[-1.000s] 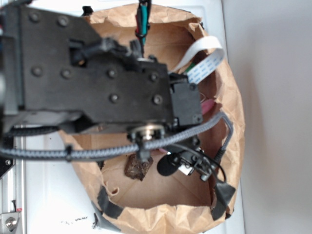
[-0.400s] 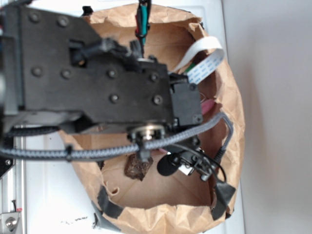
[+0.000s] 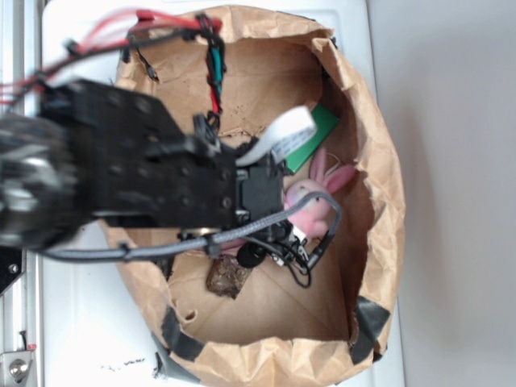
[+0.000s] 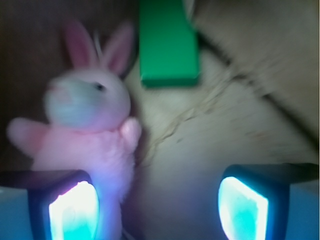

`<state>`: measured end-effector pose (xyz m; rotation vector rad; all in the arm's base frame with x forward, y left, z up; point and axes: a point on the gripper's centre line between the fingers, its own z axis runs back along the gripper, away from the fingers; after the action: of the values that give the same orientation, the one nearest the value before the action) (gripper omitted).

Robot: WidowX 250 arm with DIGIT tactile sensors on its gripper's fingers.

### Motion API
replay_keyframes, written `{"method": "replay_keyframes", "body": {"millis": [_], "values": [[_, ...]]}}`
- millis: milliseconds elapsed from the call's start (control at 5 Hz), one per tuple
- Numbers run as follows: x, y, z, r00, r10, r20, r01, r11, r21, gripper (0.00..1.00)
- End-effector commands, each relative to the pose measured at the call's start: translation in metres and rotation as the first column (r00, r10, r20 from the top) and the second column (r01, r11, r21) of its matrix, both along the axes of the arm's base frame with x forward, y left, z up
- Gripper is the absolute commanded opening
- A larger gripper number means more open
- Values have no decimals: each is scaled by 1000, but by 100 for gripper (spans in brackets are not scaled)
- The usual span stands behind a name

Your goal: Grab the pink bunny.

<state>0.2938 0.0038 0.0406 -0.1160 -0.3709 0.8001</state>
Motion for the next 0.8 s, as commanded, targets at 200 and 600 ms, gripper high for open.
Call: {"method": "replay_keyframes", "body": {"millis": [200, 600], "values": [[34, -4, 18, 999, 5, 32, -3, 997, -73, 100], [51, -1, 15, 997, 48, 58, -45, 998, -47, 100]]}}
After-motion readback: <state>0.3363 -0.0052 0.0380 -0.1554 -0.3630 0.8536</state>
